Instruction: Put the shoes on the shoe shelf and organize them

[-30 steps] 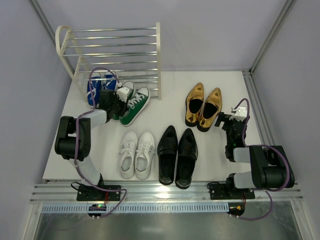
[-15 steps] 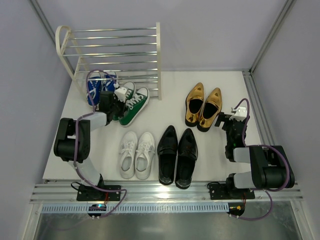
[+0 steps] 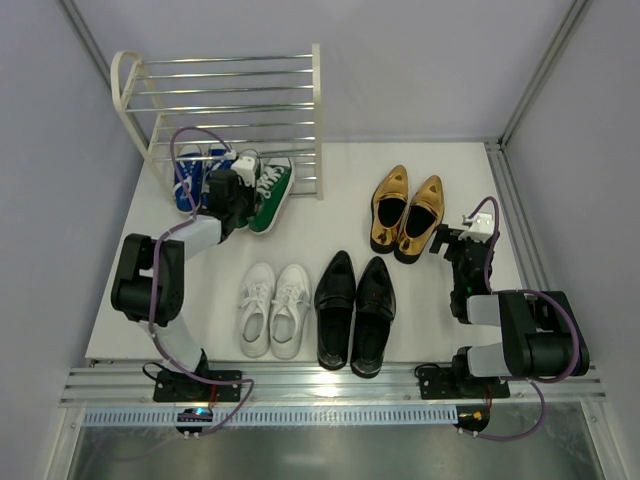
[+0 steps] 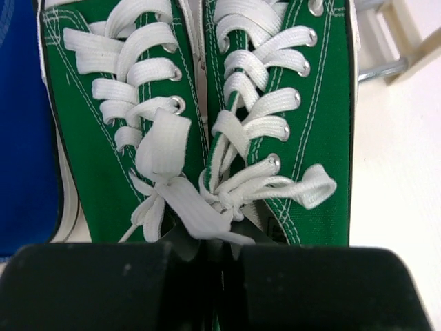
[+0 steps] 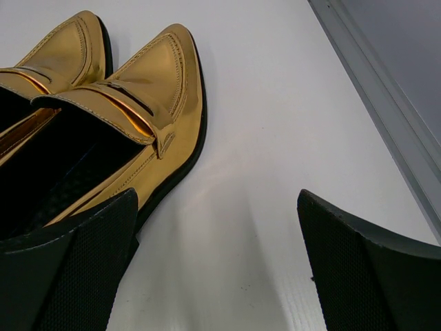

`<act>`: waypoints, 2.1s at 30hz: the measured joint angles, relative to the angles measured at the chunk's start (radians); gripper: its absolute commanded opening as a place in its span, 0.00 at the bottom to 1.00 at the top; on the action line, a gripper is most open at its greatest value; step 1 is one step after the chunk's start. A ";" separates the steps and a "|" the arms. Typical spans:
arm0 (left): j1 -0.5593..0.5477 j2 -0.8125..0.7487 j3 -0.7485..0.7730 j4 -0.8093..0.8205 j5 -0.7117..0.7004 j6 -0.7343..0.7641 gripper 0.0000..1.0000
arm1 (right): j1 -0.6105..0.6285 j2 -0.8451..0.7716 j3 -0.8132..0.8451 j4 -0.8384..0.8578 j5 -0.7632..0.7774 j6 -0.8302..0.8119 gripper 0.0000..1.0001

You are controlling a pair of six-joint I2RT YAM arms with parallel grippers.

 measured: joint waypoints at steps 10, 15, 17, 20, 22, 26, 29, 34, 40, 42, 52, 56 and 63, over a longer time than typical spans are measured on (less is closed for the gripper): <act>-0.022 0.152 0.175 0.079 -0.098 -0.001 0.00 | 0.000 0.000 0.000 0.000 0.000 0.000 0.98; -0.022 0.226 0.248 0.084 -0.116 -0.006 0.00 | 0.000 0.000 0.000 0.000 0.000 0.000 0.97; -0.023 0.249 0.275 0.085 -0.114 -0.013 0.00 | 0.000 0.000 0.000 0.000 0.000 0.000 0.97; -0.024 0.278 0.309 0.087 -0.105 -0.034 0.00 | 0.000 0.000 0.000 0.000 0.000 0.000 0.97; -0.027 0.286 0.320 0.091 -0.103 -0.046 0.00 | 0.000 0.000 0.000 0.000 0.000 0.000 0.97; -0.032 0.296 0.335 0.092 -0.101 -0.066 0.00 | 0.000 0.000 0.000 0.000 0.000 0.000 0.97; -0.034 0.312 0.356 0.097 -0.101 -0.082 0.00 | 0.000 0.000 0.000 0.000 0.000 0.000 0.97; -0.037 0.346 0.370 0.165 -0.109 -0.098 0.26 | 0.000 0.000 0.000 0.000 0.000 0.000 0.97; -0.039 0.348 0.381 0.305 -0.124 -0.130 0.71 | 0.000 0.000 0.000 0.000 0.000 0.000 0.97; -0.042 0.339 0.373 0.331 -0.127 -0.137 0.78 | 0.000 0.000 0.000 0.000 0.000 0.000 0.97; -0.038 0.024 0.169 0.222 -0.074 -0.110 0.83 | 0.000 0.000 0.000 0.000 0.000 0.000 0.97; -0.038 -0.174 0.155 0.037 -0.006 -0.055 0.84 | 0.000 0.000 0.000 0.000 0.000 0.000 0.97; -0.038 -0.395 0.148 -0.262 0.046 -0.066 0.87 | 0.000 0.000 0.000 0.000 0.000 0.000 0.97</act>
